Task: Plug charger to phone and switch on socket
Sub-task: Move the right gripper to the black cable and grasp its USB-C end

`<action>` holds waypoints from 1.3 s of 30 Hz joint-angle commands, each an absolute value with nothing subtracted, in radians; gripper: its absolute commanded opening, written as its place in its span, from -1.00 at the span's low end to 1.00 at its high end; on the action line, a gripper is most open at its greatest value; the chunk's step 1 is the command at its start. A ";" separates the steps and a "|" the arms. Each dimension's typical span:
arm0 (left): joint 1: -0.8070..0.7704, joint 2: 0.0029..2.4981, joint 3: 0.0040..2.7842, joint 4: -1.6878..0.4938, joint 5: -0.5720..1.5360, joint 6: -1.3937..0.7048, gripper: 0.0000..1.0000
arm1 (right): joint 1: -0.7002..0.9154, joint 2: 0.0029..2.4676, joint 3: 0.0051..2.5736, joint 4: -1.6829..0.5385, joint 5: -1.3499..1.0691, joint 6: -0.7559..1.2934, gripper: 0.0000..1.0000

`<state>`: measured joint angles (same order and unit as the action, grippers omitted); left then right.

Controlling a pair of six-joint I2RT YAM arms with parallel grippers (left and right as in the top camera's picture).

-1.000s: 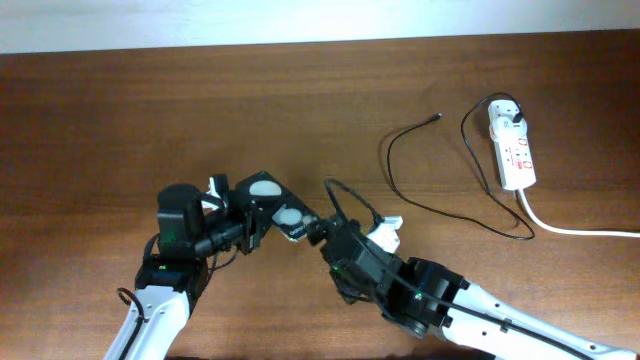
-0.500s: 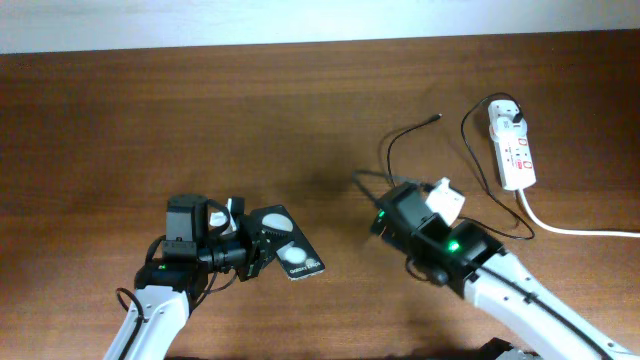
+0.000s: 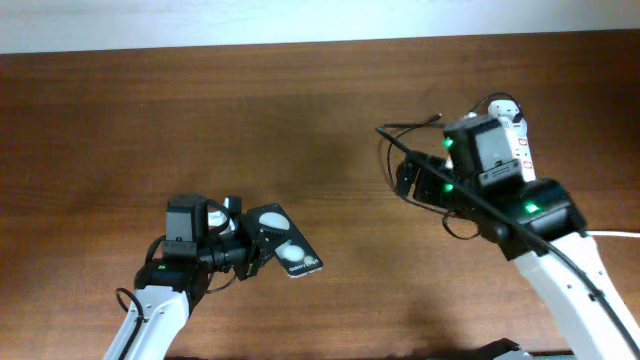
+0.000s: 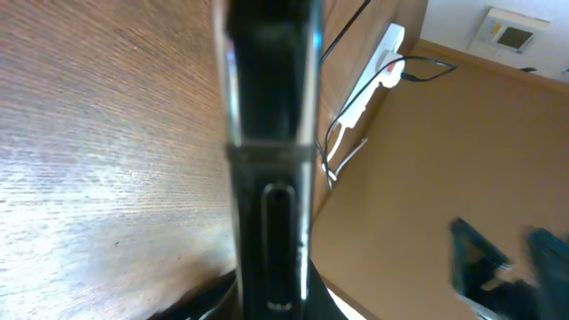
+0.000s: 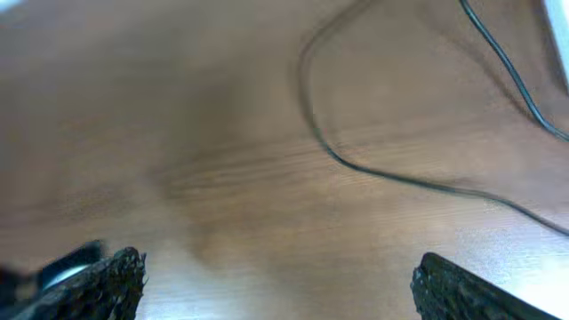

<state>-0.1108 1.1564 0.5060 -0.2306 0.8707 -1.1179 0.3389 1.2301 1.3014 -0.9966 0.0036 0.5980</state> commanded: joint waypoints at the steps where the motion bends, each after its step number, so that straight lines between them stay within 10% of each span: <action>1: -0.109 1.150 0.521 -0.226 0.886 -1.098 -1.00 | 0.333 1.284 1.423 -0.997 -0.063 0.504 0.97; 11: -0.109 1.150 0.521 -0.226 0.894 -1.098 -1.00 | 0.249 1.858 1.828 -1.096 0.126 0.594 0.79; 33: -0.109 1.150 0.521 -0.226 0.844 -1.098 -1.00 | 0.152 2.349 1.834 -0.677 0.226 0.672 0.58; 39: -0.109 1.150 0.521 -0.225 0.812 -1.110 -1.00 | 0.137 2.382 1.833 -0.670 0.221 0.746 -0.03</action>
<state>-0.1108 1.1564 0.5060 -0.2321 0.8242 -1.1179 0.1436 2.3428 1.8168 -0.6682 0.2173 0.7307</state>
